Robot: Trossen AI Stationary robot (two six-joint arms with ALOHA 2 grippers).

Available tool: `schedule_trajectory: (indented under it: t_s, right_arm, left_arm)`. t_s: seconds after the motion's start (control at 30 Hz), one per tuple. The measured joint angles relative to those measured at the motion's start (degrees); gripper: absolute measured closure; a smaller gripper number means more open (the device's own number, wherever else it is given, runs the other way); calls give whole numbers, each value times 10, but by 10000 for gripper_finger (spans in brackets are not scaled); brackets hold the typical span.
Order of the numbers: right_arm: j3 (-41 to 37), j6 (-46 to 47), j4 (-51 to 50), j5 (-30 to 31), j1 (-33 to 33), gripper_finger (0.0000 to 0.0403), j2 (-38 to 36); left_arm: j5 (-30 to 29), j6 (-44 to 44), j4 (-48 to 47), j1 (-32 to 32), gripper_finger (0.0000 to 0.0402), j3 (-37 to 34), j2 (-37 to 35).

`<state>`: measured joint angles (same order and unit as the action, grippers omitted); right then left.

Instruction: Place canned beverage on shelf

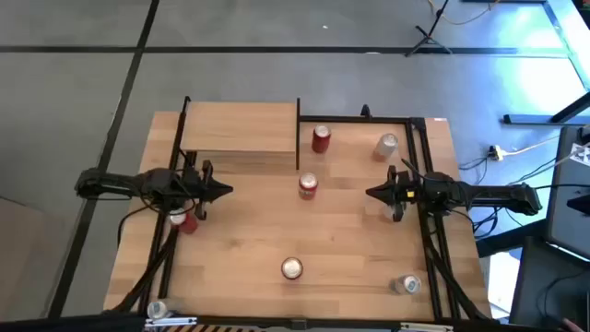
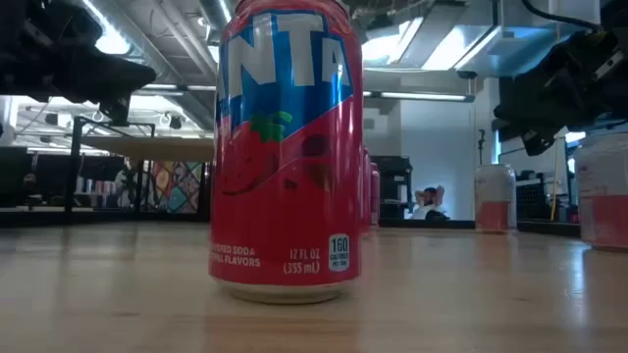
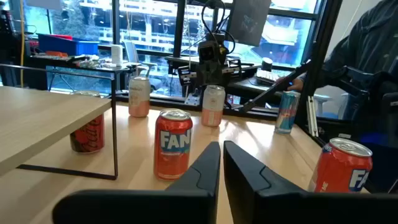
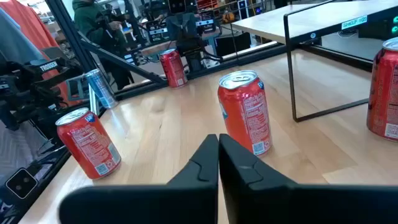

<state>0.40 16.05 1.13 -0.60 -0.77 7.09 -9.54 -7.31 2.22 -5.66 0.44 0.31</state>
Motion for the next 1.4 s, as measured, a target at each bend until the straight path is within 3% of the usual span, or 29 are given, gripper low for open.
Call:
schedule_trajectory:
  t_s: [1.4]
  right_arm:
    - [0, -9, 1, 10, 0, 400, 0]
  left_arm:
    - [0, 0, 0, 0, 388, 0, 0]
